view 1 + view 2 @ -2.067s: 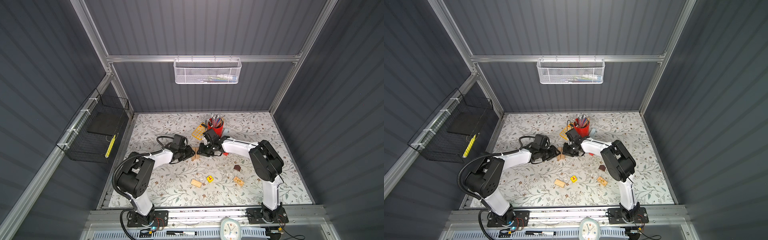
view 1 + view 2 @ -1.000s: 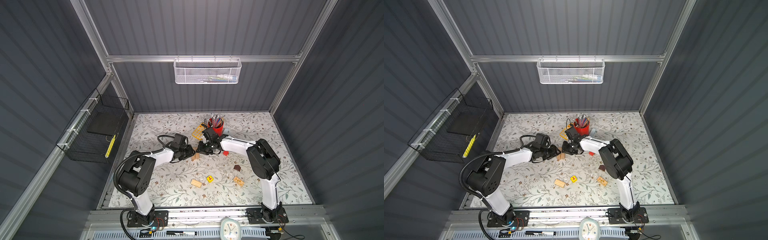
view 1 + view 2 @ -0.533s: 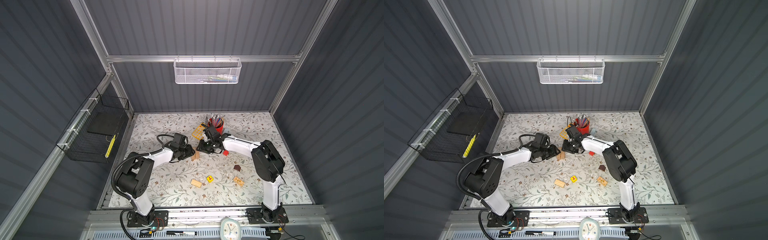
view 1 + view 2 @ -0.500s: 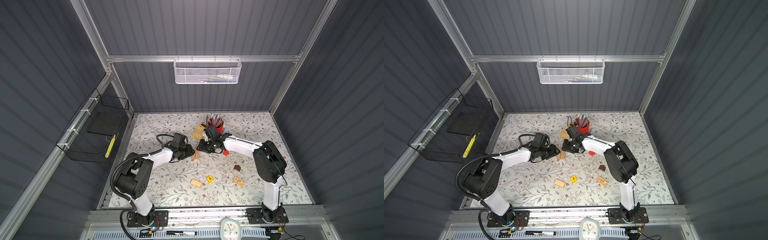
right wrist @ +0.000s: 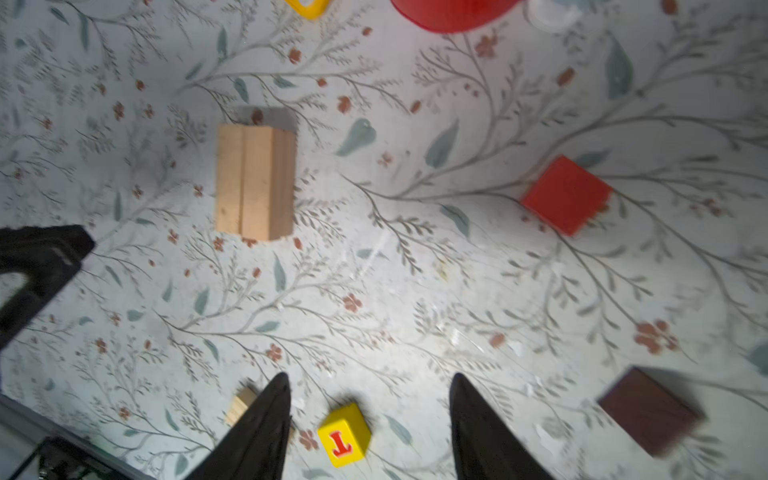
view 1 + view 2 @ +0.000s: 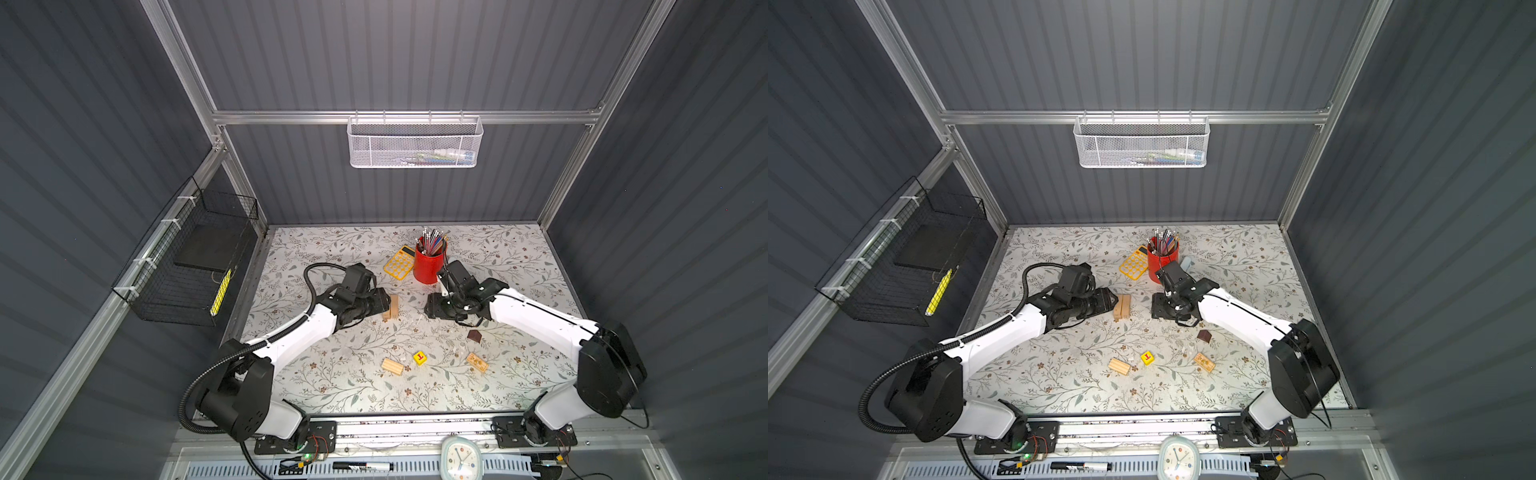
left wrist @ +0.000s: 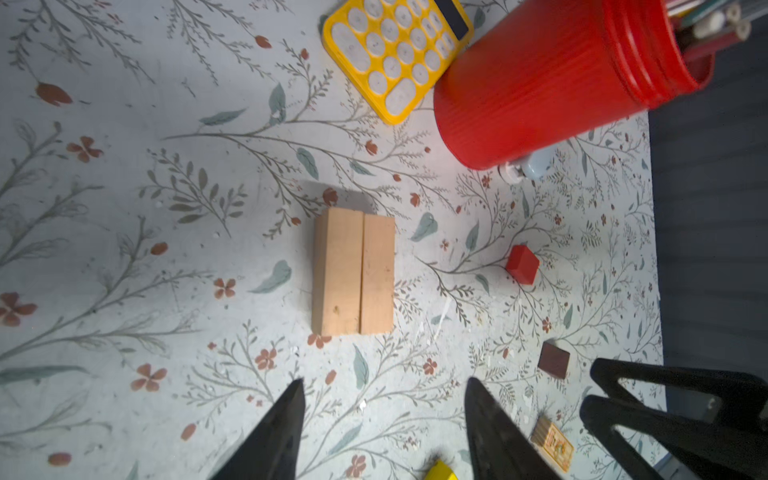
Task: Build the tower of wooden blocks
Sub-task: 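Open the right gripper and withdraw both grippers from the blocks, then move the right gripper over the printed wooden block near the brown cube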
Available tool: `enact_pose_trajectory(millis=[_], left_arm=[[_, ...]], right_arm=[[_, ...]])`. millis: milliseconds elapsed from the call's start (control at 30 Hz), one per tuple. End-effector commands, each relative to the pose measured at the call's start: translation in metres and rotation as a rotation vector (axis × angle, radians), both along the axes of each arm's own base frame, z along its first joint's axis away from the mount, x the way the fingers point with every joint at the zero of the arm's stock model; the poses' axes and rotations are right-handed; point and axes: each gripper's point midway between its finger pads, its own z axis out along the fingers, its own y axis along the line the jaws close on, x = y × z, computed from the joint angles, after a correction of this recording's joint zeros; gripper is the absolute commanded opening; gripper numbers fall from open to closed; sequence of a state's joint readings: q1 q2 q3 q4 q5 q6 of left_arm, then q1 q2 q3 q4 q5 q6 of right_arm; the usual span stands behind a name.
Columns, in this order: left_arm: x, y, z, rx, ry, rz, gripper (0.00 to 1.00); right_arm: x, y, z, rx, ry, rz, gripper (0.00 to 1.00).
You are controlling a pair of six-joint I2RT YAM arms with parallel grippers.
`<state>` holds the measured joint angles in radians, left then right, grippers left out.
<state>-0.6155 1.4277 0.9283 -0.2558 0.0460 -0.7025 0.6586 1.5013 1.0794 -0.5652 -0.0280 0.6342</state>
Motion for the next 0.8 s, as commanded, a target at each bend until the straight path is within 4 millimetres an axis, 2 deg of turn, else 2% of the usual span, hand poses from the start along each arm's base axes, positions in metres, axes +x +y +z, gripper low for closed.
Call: enact_pose_trajectory(millis=[0,233,400,500,767], left_arm=[[-0.021,0.007,0.002,0.104,-0.019,-0.017,0.64],[-0.050,-0.011,0.008,0.099,-0.067,-0.096,0.72],[-0.054,-0.020,0.005,0.094,-0.084,-0.143,0.78],[-0.054,-0.021,0.007,0.108,-0.105,-0.173,0.82],[-0.053,-0.017,0.011,0.153,-0.139,-0.208,0.94]], right_arm=[[-0.031,-0.044,-0.011,-0.134,0.056,-0.057,0.68],[-0.078,-0.087,-0.030,-0.191,0.160,-0.205,0.81],[-0.104,-0.109,-0.051,-0.201,0.232,-0.363,0.89],[-0.113,-0.116,-0.063,-0.199,0.266,-0.444,0.92],[-0.121,-0.112,-0.085,-0.149,0.325,-0.586,0.97]])
